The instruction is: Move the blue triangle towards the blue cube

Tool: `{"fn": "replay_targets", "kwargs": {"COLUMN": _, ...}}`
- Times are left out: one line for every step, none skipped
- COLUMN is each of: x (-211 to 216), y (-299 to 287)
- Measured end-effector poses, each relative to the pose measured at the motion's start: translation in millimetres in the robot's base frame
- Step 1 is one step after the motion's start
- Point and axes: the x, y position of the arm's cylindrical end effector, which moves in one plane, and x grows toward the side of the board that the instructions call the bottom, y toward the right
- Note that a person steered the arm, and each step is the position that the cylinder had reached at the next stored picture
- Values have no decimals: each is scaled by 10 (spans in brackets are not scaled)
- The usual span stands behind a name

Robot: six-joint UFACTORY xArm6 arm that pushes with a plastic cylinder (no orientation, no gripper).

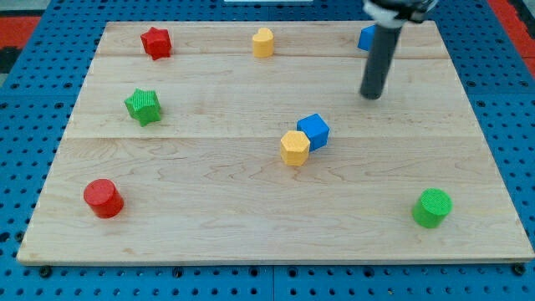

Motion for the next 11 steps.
{"fn": "replay_targets", "kwargs": {"x": -577, "y": 398}}
{"fn": "replay_targets", "kwargs": {"x": -1014, "y": 621}}
{"fn": "replay_targets", "kwargs": {"x": -1248, "y": 641}}
{"fn": "replay_targets", "kwargs": {"x": -1248, "y": 641}}
{"fn": "replay_targets", "kwargs": {"x": -1239, "y": 520}}
{"fn": "replay_targets", "kwargs": {"x": -1101, "y": -32}}
{"fn": "replay_targets", "kwargs": {"x": -1045, "y": -298}}
{"fn": "replay_targets", "kwargs": {"x": -1099, "y": -303}}
{"fn": "replay_targets", "kwargs": {"x": -1280, "y": -577}}
{"fn": "replay_targets", "kwargs": {"x": -1280, "y": -577}}
{"fn": "replay_targets", "kwargs": {"x": -1145, "y": -577}}
